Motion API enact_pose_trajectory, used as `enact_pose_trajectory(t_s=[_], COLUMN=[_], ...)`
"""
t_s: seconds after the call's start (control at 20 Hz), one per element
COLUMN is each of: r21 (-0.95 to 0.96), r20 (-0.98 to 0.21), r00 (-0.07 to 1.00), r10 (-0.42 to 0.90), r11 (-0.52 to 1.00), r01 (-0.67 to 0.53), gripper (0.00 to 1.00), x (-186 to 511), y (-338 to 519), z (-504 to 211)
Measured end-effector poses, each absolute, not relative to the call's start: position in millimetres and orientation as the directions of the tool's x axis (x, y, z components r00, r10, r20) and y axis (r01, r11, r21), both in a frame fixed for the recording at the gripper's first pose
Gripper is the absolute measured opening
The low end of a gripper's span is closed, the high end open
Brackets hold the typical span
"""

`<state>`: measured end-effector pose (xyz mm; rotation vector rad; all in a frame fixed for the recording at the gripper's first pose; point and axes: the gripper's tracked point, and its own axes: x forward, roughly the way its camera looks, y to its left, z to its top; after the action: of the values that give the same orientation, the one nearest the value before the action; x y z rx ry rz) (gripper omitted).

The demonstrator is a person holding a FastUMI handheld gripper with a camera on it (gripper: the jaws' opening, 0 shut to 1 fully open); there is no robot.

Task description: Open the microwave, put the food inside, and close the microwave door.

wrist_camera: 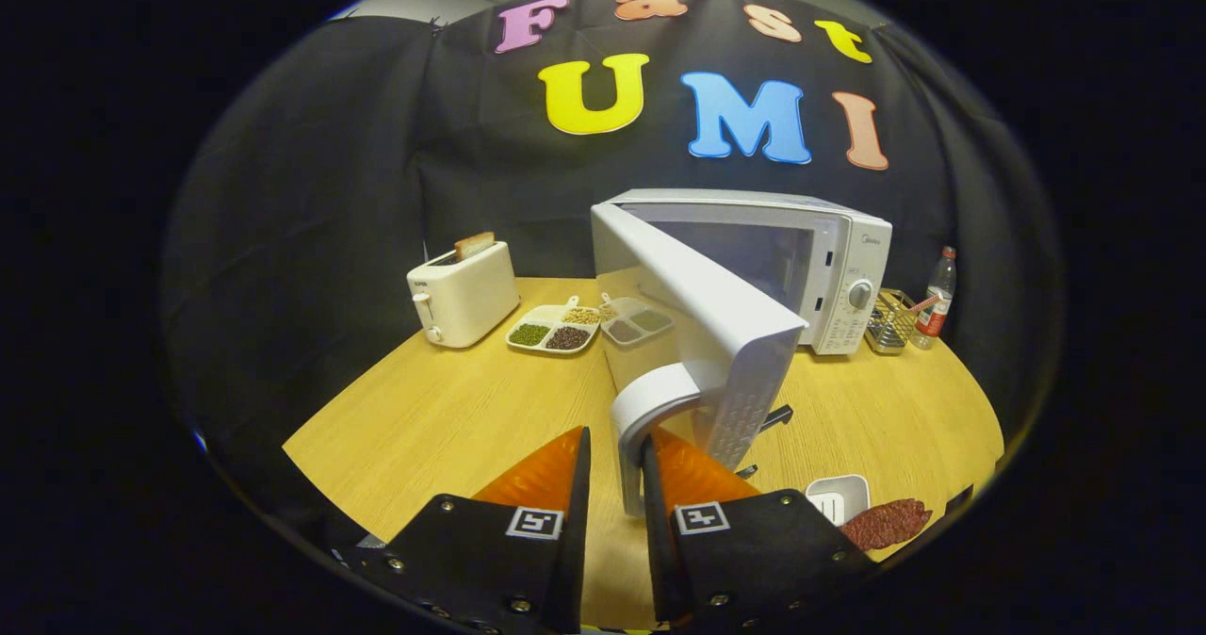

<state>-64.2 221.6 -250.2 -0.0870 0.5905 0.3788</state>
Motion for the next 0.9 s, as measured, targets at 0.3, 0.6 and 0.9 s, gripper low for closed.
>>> enact_pose_trajectory(t_s=[0.3,0.6,0.9], r21=[0.078,0.192,0.201], r20=[-0.557,-0.514,-0.444], r00=[0.696,0.62,0.677], r10=[0.453,0.592,0.588], r11=[0.863,0.784,0.801], r01=[-0.5,-0.59,-0.564], gripper=[0.29,0.32,1.0], x=[-96,-113,-103], y=[257,244,189], z=[-248,-217,-180])
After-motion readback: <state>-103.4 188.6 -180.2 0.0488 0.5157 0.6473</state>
